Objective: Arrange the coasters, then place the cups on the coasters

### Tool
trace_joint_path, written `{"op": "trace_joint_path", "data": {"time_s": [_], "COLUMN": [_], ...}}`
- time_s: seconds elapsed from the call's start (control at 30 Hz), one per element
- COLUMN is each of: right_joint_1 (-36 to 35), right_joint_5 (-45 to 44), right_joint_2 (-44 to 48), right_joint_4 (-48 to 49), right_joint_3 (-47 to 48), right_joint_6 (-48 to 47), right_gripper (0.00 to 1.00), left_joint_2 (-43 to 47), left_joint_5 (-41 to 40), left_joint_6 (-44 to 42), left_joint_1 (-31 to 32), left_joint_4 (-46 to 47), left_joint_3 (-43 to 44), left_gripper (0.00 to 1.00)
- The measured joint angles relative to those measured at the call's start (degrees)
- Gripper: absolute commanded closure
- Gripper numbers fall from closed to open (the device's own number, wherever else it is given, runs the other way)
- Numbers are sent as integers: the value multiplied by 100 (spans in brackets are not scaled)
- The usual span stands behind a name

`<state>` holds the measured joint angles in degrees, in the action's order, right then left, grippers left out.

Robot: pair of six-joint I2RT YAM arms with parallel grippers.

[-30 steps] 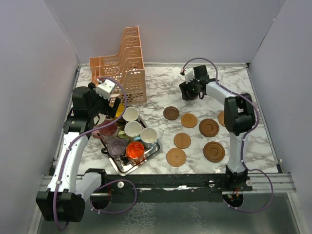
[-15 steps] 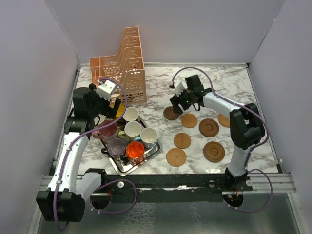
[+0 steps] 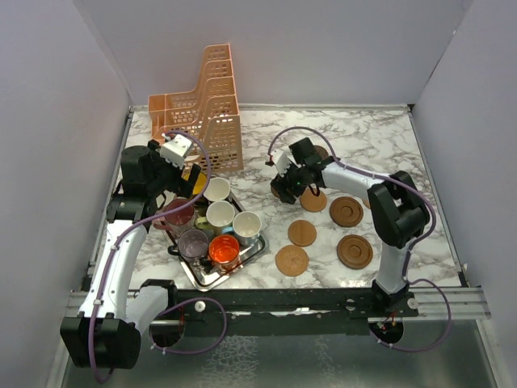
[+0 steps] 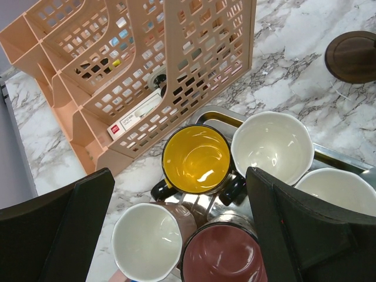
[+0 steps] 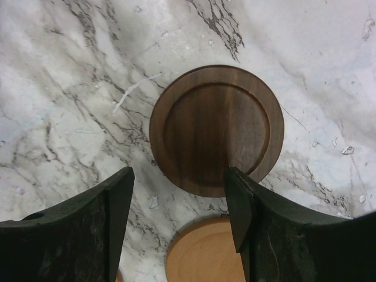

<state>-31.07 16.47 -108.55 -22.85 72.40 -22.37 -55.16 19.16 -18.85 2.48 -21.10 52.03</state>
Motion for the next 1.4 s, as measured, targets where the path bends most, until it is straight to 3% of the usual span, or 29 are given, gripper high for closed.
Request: {"op": "trace_joint_path", "data": {"time_s": [0.5,0.97,1.4], "right_joint_1": [0,275,595], "right_joint_5": [-407,-730,-809], "right_joint_2": [-586,-1646,-1821], "right_joint_4": [68,20,-28], "right_joint_3": [509,2015,2291], "right_joint_6": [-127,107,179], "right_gripper": [41,44,44], "left_joint_2": [39,42,39], "left_joint_5": [50,74,76], "left_joint_6": [-17,-22,-44], "left_joint_1": [0,0,0], "left_joint_4": [2,-2,0], "left_joint_3": [-9,-42,-42], "left_gripper": [1,1,1]}}
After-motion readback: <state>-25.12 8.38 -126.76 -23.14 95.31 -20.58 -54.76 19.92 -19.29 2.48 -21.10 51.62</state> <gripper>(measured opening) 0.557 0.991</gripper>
